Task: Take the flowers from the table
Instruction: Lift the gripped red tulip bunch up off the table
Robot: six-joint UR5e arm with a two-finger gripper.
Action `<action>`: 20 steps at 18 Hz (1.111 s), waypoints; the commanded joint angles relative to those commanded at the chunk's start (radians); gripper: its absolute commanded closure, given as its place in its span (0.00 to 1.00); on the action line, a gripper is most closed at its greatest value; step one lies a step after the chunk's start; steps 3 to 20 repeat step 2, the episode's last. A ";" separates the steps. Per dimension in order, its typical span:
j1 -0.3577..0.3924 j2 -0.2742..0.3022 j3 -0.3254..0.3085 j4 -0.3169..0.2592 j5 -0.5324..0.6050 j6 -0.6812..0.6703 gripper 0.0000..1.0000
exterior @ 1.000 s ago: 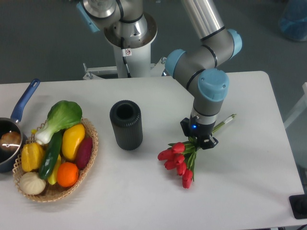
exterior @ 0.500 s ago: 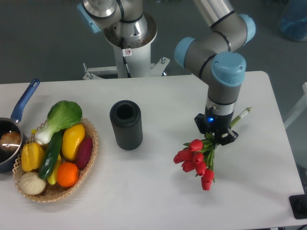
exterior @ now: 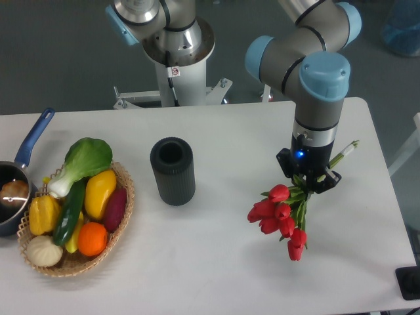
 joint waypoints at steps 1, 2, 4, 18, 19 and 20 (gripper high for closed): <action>0.000 0.002 0.003 -0.009 0.000 0.000 1.00; 0.000 0.003 0.003 -0.018 0.002 0.000 1.00; 0.000 0.003 0.003 -0.018 0.002 0.000 1.00; 0.000 0.003 0.003 -0.018 0.002 0.000 1.00; 0.000 0.003 0.003 -0.018 0.002 0.000 1.00; 0.000 0.003 0.003 -0.018 0.002 0.000 1.00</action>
